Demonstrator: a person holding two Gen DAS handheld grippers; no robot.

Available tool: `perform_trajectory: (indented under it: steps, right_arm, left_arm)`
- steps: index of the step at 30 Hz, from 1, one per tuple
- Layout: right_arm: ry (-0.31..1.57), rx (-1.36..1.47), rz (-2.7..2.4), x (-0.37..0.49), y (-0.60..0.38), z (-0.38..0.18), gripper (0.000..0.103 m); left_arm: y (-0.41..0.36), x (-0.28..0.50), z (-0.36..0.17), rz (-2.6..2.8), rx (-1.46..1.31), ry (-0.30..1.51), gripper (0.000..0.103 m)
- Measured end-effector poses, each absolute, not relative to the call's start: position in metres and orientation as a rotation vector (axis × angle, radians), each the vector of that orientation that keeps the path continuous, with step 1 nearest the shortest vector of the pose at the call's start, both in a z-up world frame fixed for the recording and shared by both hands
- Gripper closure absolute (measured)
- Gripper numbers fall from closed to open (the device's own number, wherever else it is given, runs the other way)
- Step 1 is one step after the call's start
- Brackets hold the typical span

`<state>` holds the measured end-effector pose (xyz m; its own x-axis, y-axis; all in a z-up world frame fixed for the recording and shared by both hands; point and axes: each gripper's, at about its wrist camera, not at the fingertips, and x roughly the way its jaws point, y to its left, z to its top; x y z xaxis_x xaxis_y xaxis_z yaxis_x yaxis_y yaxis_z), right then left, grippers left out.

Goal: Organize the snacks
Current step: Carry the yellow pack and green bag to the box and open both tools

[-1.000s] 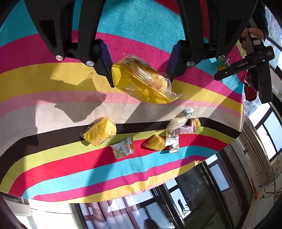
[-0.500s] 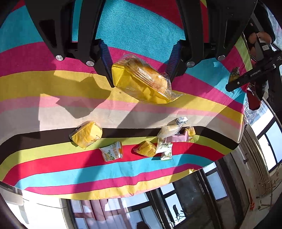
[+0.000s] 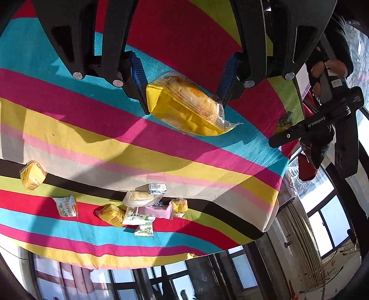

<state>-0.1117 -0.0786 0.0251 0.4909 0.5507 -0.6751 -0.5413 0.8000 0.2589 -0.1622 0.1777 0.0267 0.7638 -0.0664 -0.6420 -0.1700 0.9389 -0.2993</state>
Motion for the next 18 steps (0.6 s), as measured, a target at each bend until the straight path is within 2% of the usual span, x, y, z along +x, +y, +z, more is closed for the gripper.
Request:
perform_trajectory:
  steps: [18]
  right_arm:
    - [0.839,-0.173,0.923,-0.161,0.036,0.023,0.048]
  left_arm:
    - [0.238,-0.258,0.032,0.142,-0.348,0.618,0.059]
